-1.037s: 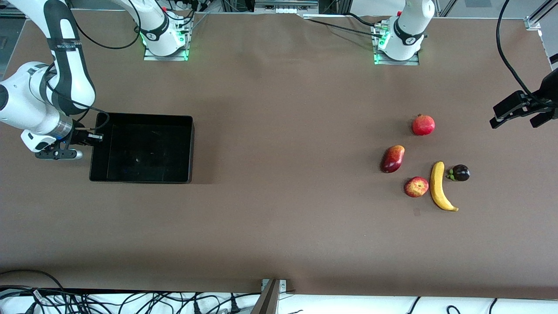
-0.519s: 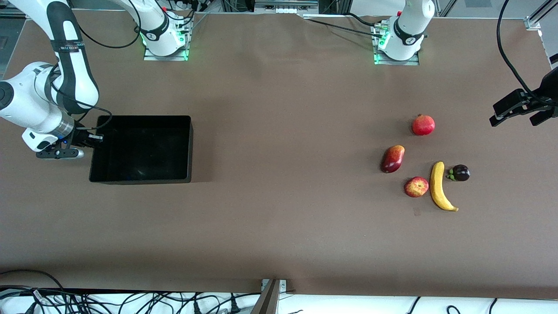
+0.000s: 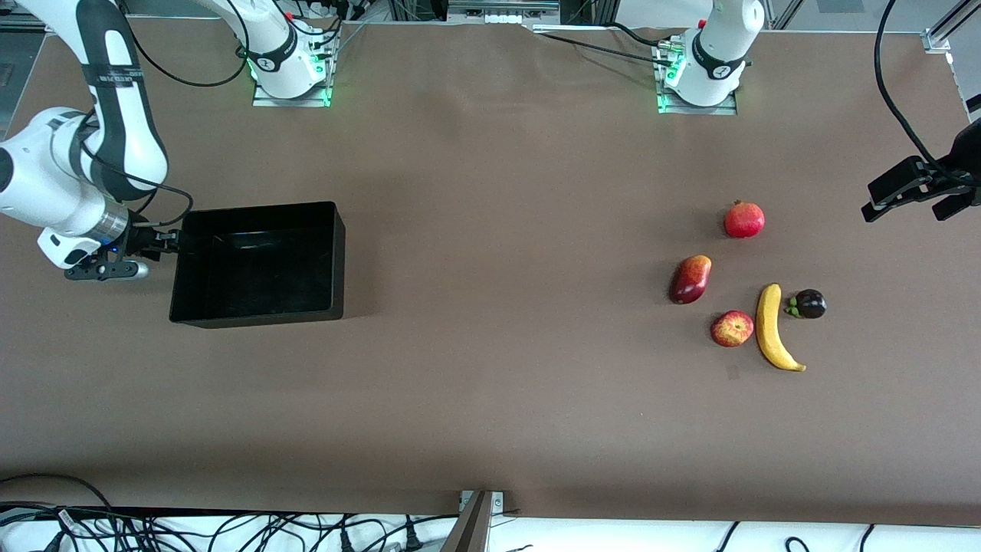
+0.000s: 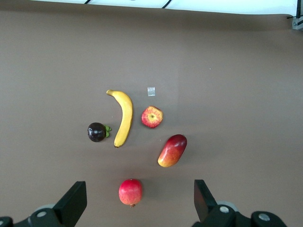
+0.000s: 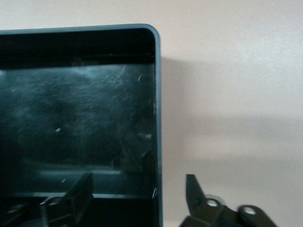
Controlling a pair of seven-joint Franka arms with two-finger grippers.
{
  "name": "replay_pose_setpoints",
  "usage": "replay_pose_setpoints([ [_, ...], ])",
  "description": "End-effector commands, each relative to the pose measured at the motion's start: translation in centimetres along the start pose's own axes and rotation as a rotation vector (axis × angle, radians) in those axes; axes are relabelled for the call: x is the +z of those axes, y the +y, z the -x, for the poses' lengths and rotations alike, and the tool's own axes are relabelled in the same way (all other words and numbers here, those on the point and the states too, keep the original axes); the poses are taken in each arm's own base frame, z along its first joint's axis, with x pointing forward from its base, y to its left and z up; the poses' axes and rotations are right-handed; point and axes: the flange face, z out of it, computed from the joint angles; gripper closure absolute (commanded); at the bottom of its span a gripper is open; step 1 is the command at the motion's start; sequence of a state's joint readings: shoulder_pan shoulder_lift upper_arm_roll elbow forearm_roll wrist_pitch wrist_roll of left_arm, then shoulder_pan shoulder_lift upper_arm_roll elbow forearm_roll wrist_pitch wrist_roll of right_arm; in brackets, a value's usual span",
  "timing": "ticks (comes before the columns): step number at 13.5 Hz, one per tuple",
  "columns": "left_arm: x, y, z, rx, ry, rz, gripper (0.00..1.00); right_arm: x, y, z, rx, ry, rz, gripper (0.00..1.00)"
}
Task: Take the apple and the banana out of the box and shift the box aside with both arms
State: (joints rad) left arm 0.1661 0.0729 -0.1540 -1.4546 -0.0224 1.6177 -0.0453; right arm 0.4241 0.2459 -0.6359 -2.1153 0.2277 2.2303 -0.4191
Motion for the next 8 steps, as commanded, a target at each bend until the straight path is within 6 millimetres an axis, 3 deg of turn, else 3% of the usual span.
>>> replay_pose_setpoints([
  [1, -0.5, -0.3, 0.1, 0.014, -0.008, 0.015, 0.00, -8.3, 0.9, -1.3, -0.053, -0.044, 0.004, 0.00],
  [4, -0.5, -0.4, 0.1, 0.013, -0.008, 0.013, 0.00, -19.0, -1.1, -2.7, -0.103, -0.103, 0.028, 0.00],
  [5, -0.4, -0.4, 0.1, 0.011, -0.009, 0.013, 0.00, -21.4, -1.7, -2.5, -0.108, -0.123, 0.035, 0.00],
  [8, -0.4, -0.5, 0.1, 0.001, -0.011, 0.013, 0.00, -25.3, -2.2, -2.1, -0.110, -0.121, 0.043, 0.00],
])
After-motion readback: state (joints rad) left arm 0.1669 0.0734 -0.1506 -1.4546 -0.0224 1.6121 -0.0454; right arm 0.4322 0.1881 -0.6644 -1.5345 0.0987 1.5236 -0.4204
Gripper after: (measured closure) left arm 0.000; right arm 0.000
